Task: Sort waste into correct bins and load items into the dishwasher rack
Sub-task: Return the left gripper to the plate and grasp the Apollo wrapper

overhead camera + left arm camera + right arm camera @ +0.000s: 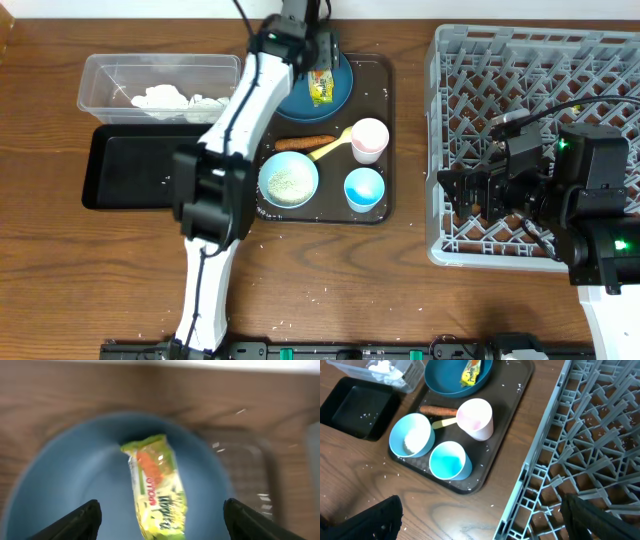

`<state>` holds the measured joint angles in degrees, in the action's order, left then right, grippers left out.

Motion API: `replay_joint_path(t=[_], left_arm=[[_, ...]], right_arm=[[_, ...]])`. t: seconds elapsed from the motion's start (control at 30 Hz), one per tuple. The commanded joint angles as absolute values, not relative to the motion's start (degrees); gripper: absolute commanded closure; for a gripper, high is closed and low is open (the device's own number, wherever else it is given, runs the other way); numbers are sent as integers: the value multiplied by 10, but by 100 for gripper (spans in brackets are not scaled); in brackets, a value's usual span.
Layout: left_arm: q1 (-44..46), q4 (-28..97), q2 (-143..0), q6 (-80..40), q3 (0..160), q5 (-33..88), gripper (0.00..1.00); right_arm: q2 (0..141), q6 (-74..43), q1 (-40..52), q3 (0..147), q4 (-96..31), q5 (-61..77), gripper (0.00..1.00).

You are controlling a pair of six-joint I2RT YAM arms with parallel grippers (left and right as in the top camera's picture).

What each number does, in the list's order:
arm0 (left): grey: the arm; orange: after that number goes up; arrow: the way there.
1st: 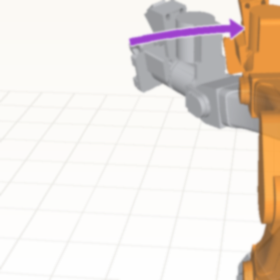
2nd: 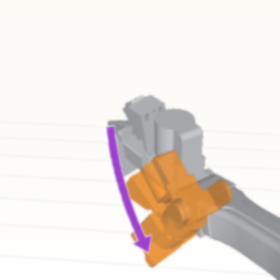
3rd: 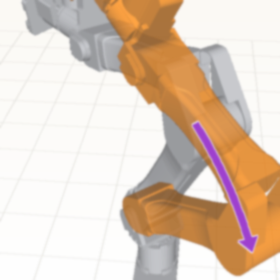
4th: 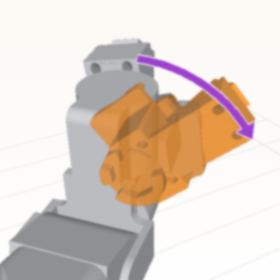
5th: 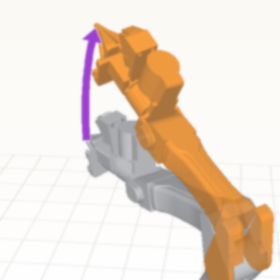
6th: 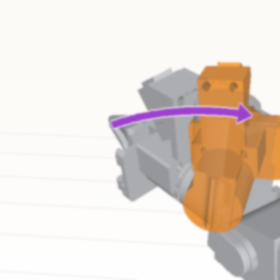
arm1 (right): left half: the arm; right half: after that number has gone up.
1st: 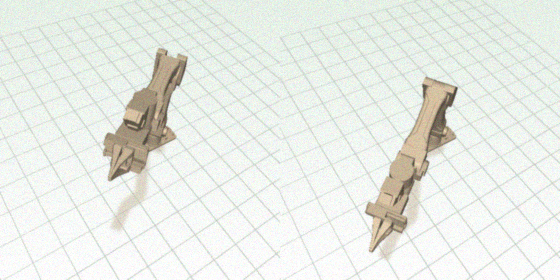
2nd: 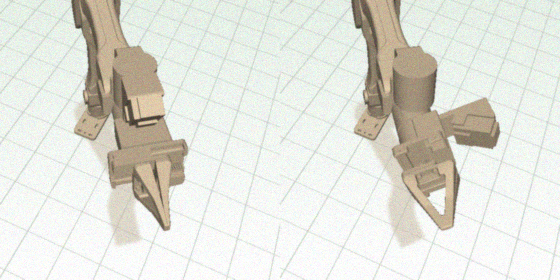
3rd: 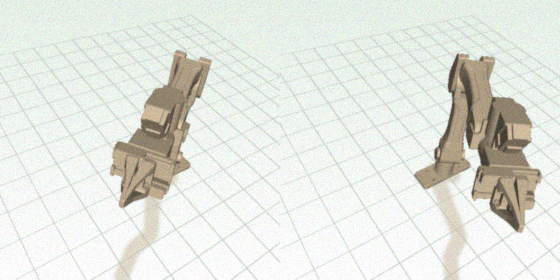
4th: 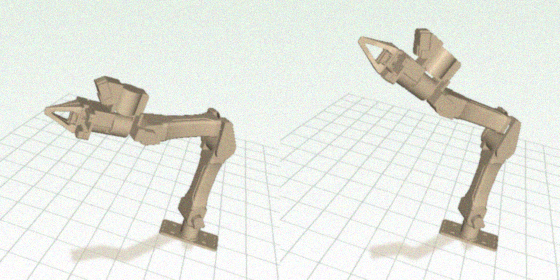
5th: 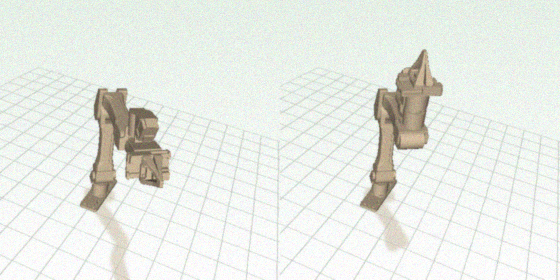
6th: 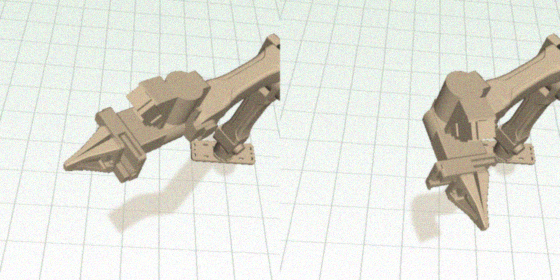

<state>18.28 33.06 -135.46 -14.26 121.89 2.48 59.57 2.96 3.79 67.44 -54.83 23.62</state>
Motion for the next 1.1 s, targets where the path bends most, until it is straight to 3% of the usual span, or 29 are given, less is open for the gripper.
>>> replay_joint_path(t=[0.0, 0.77, 0.87, 0.97, 1.07], left_arm=[[179, 322, -1386, -134, 1226, 4, 19], [186, 319, -1458, -133, 1220, 45, 15], [186, 320, -1458, -133, 1220, 45, 33], [186, 323, -1457, -133, 1220, 45, 71], [186, 325, -1449, -133, 1220, 45, 89]], right_arm=[[596, 28, 49, 685, -552, 240, 1], [596, 28, 49, 685, -556, 240, 1], [596, 28, 49, 685, -556, 240, 1], [596, 28, 49, 685, -556, 240, 1], [596, 28, 49, 685, -556, 240, 1]])
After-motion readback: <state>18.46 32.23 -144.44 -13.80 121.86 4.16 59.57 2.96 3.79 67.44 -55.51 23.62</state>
